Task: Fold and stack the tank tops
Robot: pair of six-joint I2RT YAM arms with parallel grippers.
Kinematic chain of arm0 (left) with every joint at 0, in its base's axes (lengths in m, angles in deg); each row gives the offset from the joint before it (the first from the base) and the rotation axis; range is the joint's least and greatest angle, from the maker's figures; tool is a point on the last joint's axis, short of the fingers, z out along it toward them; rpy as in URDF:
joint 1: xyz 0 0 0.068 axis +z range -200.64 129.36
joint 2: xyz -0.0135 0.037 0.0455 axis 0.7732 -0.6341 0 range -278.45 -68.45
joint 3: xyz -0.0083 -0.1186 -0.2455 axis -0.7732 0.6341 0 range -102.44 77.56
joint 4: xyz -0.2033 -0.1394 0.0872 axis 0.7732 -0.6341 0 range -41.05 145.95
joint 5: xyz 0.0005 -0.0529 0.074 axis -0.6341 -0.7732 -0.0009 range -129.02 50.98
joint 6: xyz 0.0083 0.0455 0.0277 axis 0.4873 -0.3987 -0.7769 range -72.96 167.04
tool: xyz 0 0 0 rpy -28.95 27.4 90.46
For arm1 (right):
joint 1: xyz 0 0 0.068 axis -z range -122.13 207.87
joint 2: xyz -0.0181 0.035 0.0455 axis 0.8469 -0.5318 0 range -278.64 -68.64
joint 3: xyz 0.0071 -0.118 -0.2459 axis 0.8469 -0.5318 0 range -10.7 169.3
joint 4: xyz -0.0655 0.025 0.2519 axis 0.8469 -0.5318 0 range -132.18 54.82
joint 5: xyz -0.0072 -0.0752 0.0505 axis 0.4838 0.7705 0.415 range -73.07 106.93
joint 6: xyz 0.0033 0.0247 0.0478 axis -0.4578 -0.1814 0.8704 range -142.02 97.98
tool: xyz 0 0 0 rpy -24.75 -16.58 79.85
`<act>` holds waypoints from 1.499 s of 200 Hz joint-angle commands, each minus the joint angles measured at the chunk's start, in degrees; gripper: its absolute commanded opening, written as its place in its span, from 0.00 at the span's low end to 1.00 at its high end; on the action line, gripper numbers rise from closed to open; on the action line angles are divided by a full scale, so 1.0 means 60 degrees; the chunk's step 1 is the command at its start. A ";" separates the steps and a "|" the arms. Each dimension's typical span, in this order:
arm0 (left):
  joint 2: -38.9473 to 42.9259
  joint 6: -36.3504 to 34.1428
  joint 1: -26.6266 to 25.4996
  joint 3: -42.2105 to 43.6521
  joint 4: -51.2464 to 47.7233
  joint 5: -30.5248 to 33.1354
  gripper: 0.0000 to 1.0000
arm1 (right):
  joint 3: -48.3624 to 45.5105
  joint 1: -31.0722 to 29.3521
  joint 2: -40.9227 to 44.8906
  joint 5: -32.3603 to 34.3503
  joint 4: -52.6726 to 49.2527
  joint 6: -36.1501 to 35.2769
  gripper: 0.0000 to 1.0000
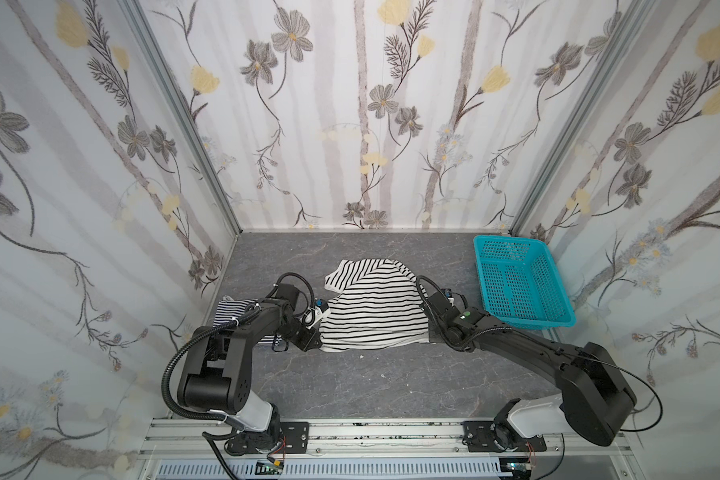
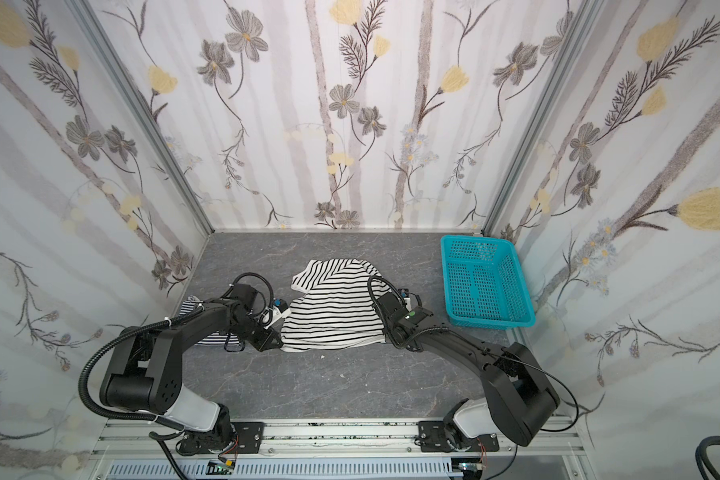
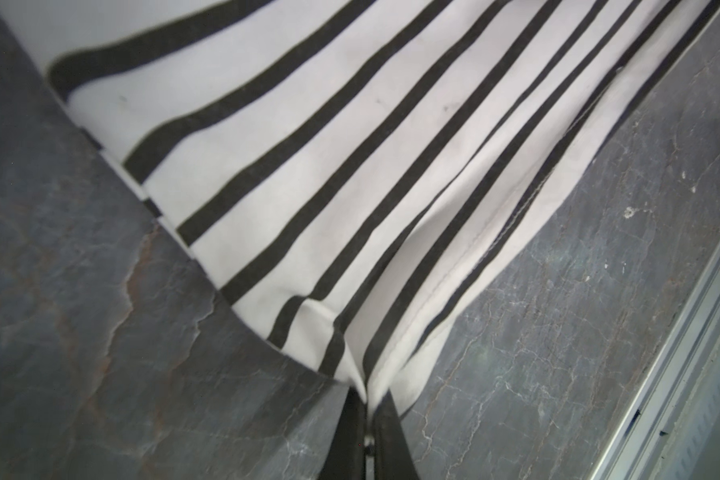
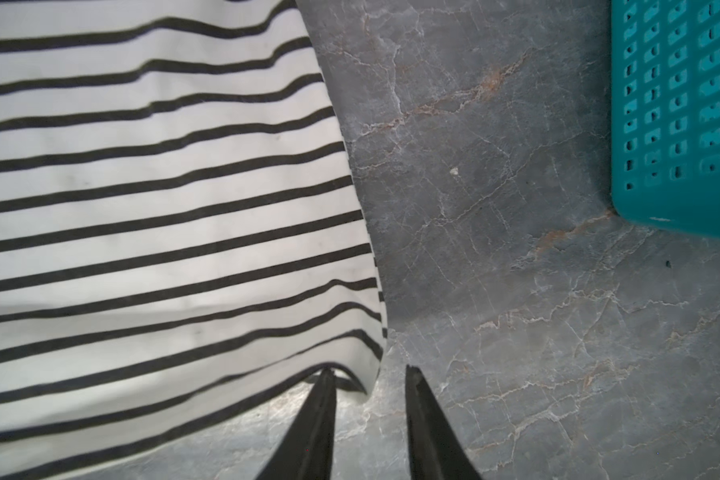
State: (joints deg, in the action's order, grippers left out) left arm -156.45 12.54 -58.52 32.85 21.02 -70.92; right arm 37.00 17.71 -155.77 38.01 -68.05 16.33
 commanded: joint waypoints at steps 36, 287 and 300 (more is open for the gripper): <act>0.0297 -0.0013 -0.0082 0.0307 -0.0037 0.0072 0.00 | -0.1417 0.0300 0.1680 -0.1686 0.0951 0.1347 0.38; -0.0021 0.0496 -0.0020 0.0362 0.0443 -0.0045 0.00 | -0.6000 0.4578 0.2368 -0.6964 0.7483 0.2790 0.39; -0.0011 0.0512 -0.0020 0.0360 0.0436 -0.0030 0.00 | -0.6103 0.4681 0.2309 -0.7028 0.7668 0.2837 0.38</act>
State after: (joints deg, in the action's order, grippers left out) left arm -156.45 15.56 -58.70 35.06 23.40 -70.25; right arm 1.31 44.97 -141.19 -3.76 -24.94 31.95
